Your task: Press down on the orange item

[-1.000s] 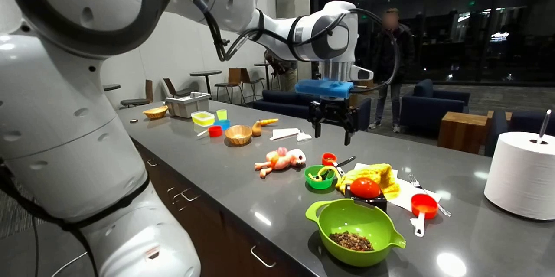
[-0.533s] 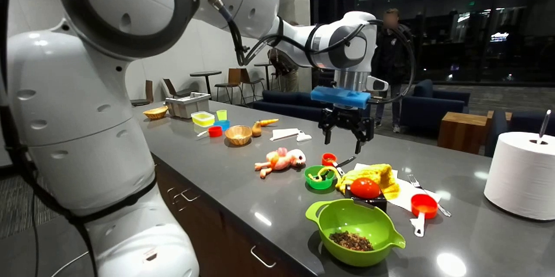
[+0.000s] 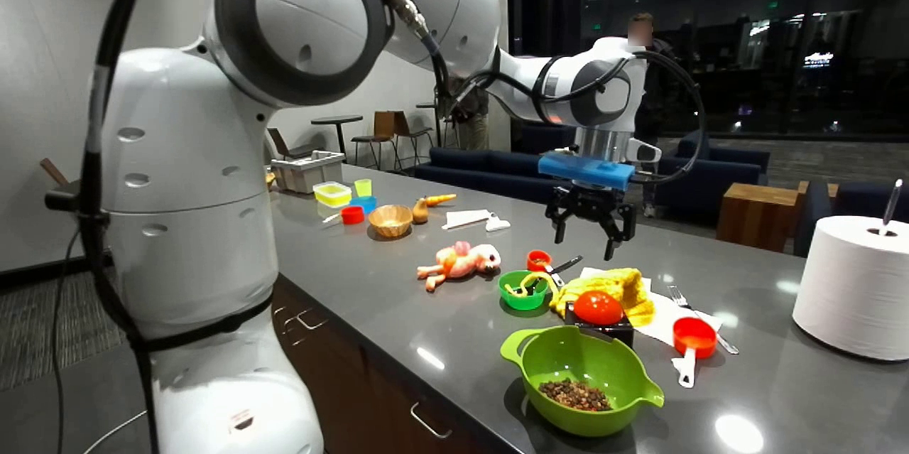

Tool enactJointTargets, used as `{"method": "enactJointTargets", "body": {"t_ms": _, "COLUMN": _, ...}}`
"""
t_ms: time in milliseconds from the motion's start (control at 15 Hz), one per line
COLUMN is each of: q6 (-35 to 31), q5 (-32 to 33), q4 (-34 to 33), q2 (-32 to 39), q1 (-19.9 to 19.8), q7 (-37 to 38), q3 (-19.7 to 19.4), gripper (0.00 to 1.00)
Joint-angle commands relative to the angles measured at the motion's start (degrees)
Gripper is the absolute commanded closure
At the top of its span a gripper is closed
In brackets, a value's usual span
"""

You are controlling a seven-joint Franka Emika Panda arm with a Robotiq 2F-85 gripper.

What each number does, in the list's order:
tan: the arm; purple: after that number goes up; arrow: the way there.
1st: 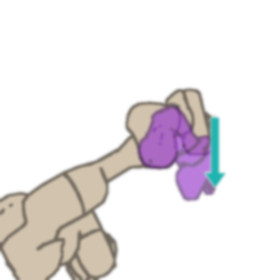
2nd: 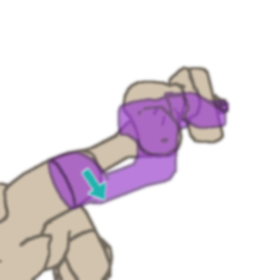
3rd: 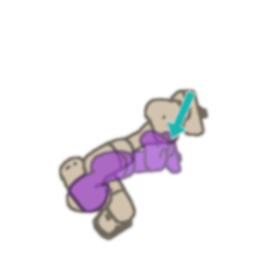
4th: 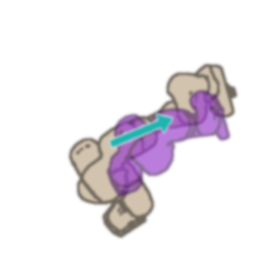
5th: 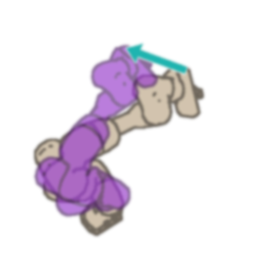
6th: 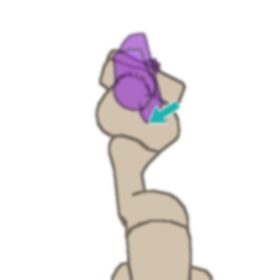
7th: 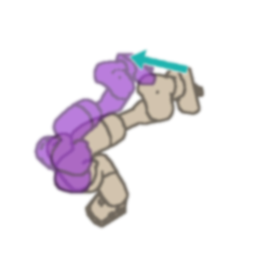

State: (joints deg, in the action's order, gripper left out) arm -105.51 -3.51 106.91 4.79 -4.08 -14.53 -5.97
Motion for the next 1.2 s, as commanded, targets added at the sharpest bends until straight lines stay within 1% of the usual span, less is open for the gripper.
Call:
{"method": "enactJointTargets", "body": {"t_ms": 0, "q6": 1.06, "q5": -1.26, "q4": -6.52, "q2": 4.97, "q1": -1.03, "q7": -0.83, "q3": 0.58, "gripper": 0.0}}
{"method": "enactJointTargets", "body": {"t_ms": 267, "q6": 2.81, "q5": -1.33, "q4": -10.16, "q2": 7.77, "q1": -1.18, "q7": 0.93, "q3": 0.98, "gripper": 0.0}}
{"method": "enactJointTargets", "body": {"t_ms": 333, "q6": 0.54, "q5": -0.73, "q4": -7.58, "q2": 6.5, "q1": -1.07, "q7": 0.47, "q3": 1.06, "gripper": 0.0}}
{"method": "enactJointTargets", "body": {"t_ms": 667, "q6": 2.19, "q5": -0.74, "q4": -9.85, "q2": 7.96, "q1": -1.23, "q7": 0.56, "q3": 1.09, "gripper": 0.0}}
{"method": "enactJointTargets", "body": {"t_ms": 800, "q6": 2.05, "q5": -0.33, "q4": -9.38, "q2": 7.61, "q1": -1.21, "q7": 0.27, "q3": 1.06, "gripper": 0.0}}
{"method": "enactJointTargets", "body": {"t_ms": 867, "q6": 1.74, "q5": 0.04, "q4": -9.33, "q2": 7.61, "q1": -1.17, "q7": 0.34, "q3": 1.01, "gripper": 0.25}}
{"method": "enactJointTargets", "body": {"t_ms": 933, "q6": 1.5, "q5": -0.03, "q4": -9.32, "q2": 7.62, "q1": -1.21, "q7": 0.17, "q3": 1.03, "gripper": 0.26}}
{"method": "enactJointTargets", "body": {"t_ms": 1133, "q6": 1.06, "q5": 0.14, "q4": -9.36, "q2": 7.67, "q1": -1.25, "q7": -0.19, "q3": 1.03, "gripper": 0.46}}
